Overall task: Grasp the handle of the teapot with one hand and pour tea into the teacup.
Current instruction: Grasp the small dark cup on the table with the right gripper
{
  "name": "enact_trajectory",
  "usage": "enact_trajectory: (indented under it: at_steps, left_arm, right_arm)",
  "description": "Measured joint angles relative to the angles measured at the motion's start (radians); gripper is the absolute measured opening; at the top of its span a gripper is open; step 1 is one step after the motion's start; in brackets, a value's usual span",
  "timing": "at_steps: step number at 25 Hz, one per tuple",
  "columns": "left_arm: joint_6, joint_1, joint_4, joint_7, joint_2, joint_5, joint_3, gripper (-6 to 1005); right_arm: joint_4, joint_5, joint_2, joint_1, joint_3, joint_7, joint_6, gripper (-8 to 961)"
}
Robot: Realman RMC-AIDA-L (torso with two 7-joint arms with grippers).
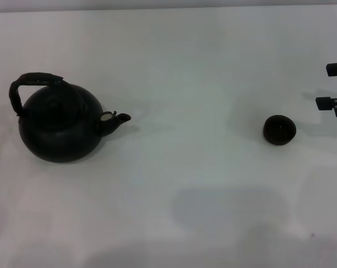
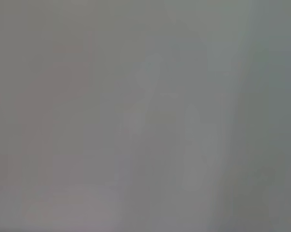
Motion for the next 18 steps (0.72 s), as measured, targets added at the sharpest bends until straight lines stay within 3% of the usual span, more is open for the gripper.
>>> enact_trajectory:
  at_steps: [13, 15, 16, 18]
  left_arm:
    - [0.008, -0.018, 0.000, 0.005, 0.003, -0.002, 0.000, 800]
    - [0.006, -0.017, 0.000, 0.005, 0.003, -0.002, 0.000, 800]
    - [0.005, -0.017, 0.000, 0.005, 0.003, -0.002, 0.000, 800]
    - [0.005, -0.017, 0.000, 0.006, 0.003, -0.003, 0.000, 800]
  right_arm:
    - [0.013, -0.075, 0.018, 0.035, -0.010, 0.066, -0.004, 857]
    - [0.017, -0.133, 0.042, 0.054, -0.011, 0.079, -0.009, 857]
    - [0.017, -0.133, 0.042, 0.054, -0.011, 0.079, -0.009, 857]
    - [0.019, -0.214, 0.080, 0.075, -0.012, 0.074, -0.039, 857]
